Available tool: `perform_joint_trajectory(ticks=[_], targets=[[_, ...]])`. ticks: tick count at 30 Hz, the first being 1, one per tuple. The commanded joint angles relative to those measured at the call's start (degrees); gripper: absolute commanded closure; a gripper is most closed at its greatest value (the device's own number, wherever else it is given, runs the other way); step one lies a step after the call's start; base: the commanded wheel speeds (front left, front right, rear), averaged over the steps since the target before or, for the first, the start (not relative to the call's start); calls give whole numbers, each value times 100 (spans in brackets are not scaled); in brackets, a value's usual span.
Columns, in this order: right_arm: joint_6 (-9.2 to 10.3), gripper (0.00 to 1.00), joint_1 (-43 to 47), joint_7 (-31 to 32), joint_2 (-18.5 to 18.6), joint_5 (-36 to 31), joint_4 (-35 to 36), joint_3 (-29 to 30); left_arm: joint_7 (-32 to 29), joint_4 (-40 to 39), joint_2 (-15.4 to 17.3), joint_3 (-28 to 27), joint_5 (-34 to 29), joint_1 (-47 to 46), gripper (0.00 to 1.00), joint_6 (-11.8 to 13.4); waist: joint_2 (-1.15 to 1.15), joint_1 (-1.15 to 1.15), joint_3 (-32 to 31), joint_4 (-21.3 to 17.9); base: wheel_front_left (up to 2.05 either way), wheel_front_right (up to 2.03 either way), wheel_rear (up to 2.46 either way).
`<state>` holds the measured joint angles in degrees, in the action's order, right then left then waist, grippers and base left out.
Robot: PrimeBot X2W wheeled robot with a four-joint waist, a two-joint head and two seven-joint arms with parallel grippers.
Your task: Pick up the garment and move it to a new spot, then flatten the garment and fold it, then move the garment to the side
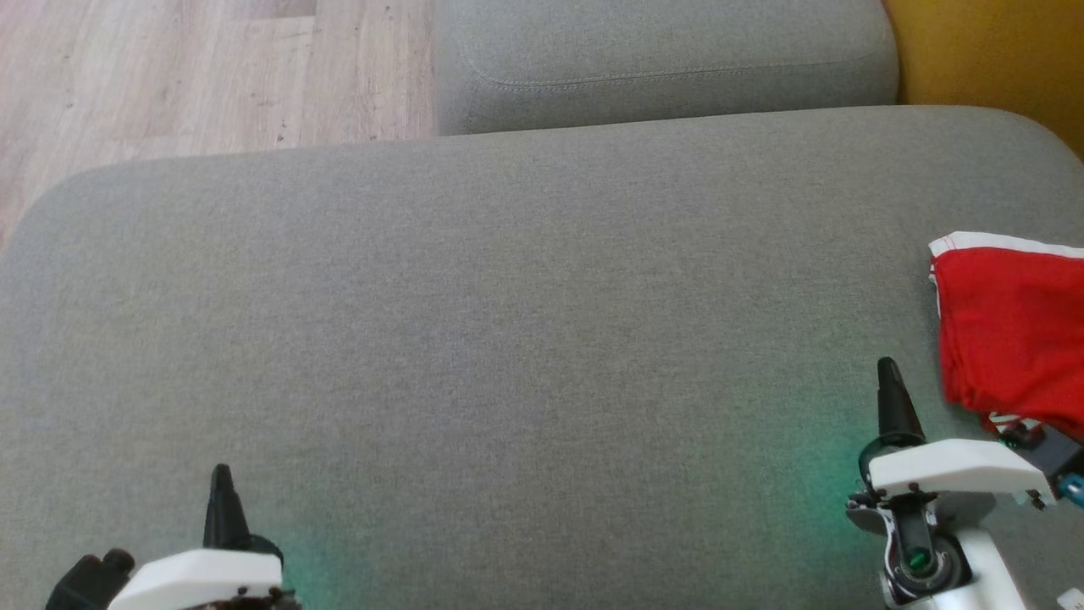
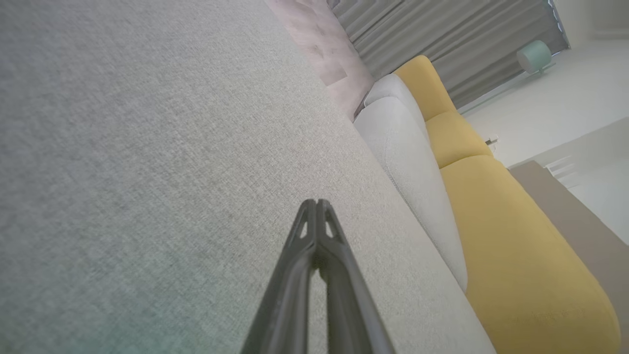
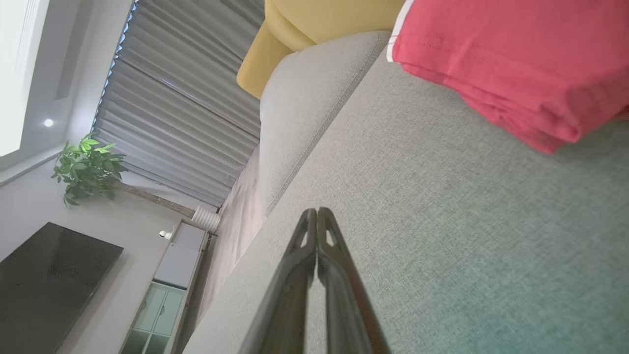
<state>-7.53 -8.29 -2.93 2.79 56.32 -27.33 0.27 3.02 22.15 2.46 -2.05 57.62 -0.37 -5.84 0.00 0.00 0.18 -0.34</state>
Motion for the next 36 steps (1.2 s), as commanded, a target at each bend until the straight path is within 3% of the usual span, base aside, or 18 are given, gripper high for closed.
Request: perform_joint_trajectory(ticks=[1, 36], targets=[[2, 100, -81, 40, 21, 146, 244, -35, -33, -211, 29, -165, 128, -313, 100, -37, 0, 0, 0, 1, 0, 0, 0], [4, 100, 107, 620, 14, 2358, 943, 390, -623, -596, 37, -346, 2269, -487, 100, -119, 0, 0, 0, 22, 0, 0, 0]])
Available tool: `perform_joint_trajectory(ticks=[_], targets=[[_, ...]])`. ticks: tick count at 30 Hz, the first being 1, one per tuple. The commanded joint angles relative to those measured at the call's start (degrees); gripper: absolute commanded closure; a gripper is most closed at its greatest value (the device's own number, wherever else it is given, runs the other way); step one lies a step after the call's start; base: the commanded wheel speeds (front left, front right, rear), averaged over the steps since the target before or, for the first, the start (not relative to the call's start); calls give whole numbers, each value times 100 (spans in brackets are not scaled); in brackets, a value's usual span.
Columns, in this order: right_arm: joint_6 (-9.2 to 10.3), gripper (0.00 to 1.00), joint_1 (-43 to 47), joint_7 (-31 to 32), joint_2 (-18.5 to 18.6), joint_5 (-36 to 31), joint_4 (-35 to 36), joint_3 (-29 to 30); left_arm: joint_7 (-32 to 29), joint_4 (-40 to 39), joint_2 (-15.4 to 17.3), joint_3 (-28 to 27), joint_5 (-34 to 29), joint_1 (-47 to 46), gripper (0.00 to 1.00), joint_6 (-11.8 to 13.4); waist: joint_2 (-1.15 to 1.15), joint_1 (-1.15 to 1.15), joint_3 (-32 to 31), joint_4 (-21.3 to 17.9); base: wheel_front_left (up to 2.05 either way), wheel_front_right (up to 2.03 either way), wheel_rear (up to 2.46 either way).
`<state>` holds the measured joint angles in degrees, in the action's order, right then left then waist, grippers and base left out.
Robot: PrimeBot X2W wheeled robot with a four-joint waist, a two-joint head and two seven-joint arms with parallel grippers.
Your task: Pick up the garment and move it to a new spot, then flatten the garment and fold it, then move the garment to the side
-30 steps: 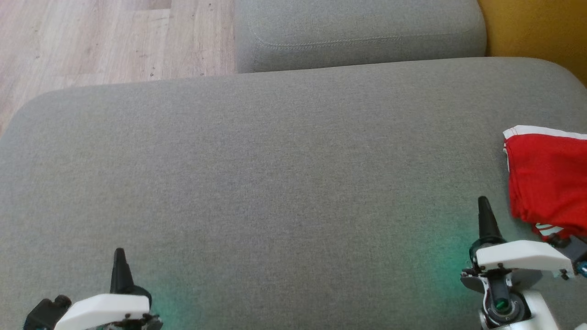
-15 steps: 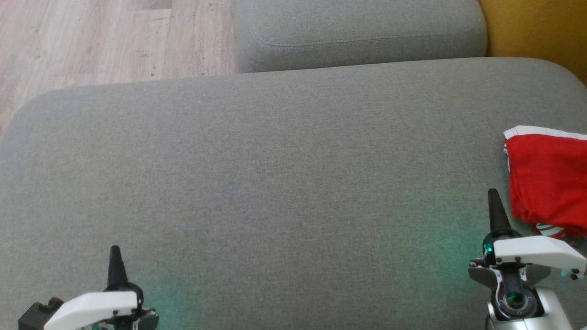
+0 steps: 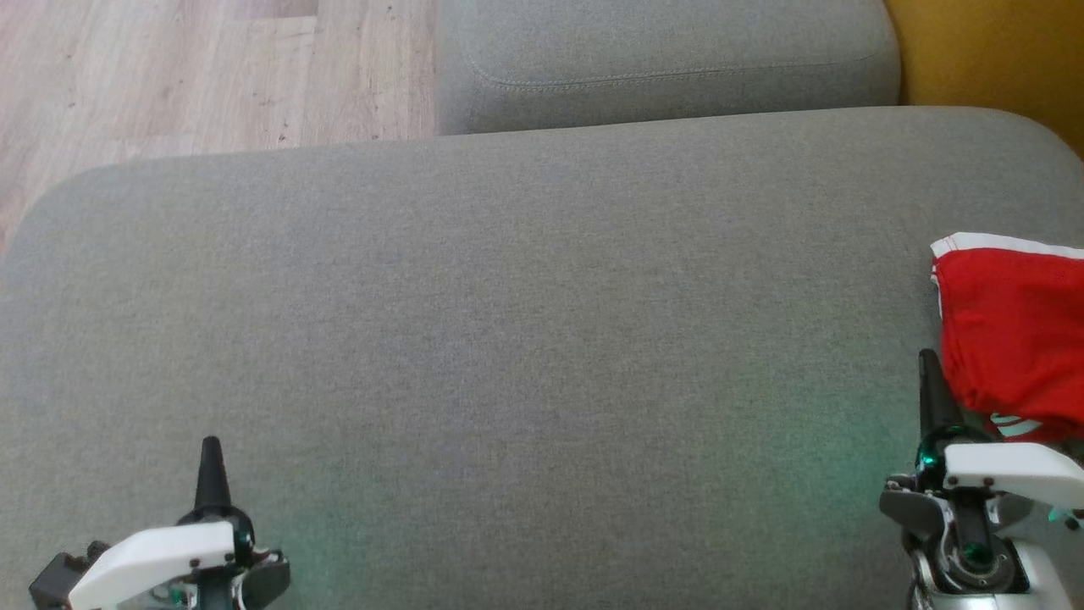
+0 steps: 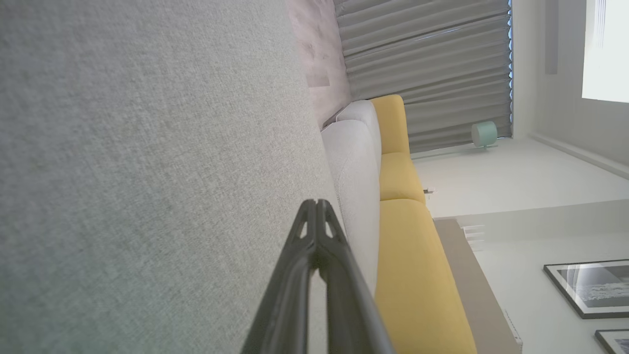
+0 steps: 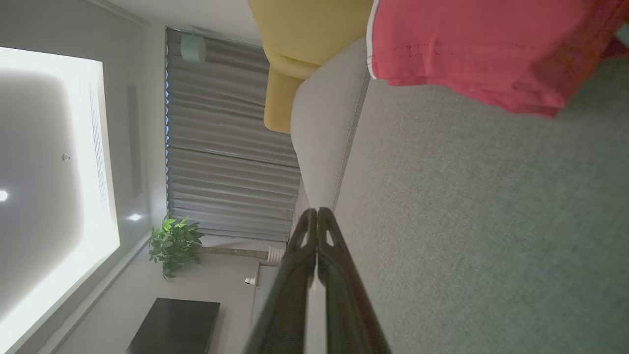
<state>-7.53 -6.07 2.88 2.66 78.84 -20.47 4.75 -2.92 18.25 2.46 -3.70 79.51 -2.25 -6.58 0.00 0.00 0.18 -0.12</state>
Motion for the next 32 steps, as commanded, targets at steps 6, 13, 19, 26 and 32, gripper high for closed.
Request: perform_joint_trajectory(ticks=[6, 13, 19, 26, 32], targets=[[4, 100, -84, 139, 24, 486, 377, 15, -131, -272, 39, -212, 447, -328, 100, -60, 0, 0, 0, 4, 0, 0, 0], [4, 100, -46, 254, 23, 927, 517, 99, -248, -348, 41, -248, 874, -363, 100, -76, 0, 0, 0, 8, 0, 0, 0], [4, 100, -14, 354, 21, 1306, 637, 172, -350, -414, 42, -279, 1241, -393, 100, -90, 0, 0, 0, 12, 0, 0, 0], [4, 100, -12, 360, 21, 1332, 645, 177, -356, -419, 42, -281, 1266, -395, 100, -91, 0, 0, 0, 12, 0, 0, 0], [4, 100, -12, 360, 21, 1332, 645, 177, -356, -419, 42, -281, 1266, -395, 100, -91, 0, 0, 0, 12, 0, 0, 0]])
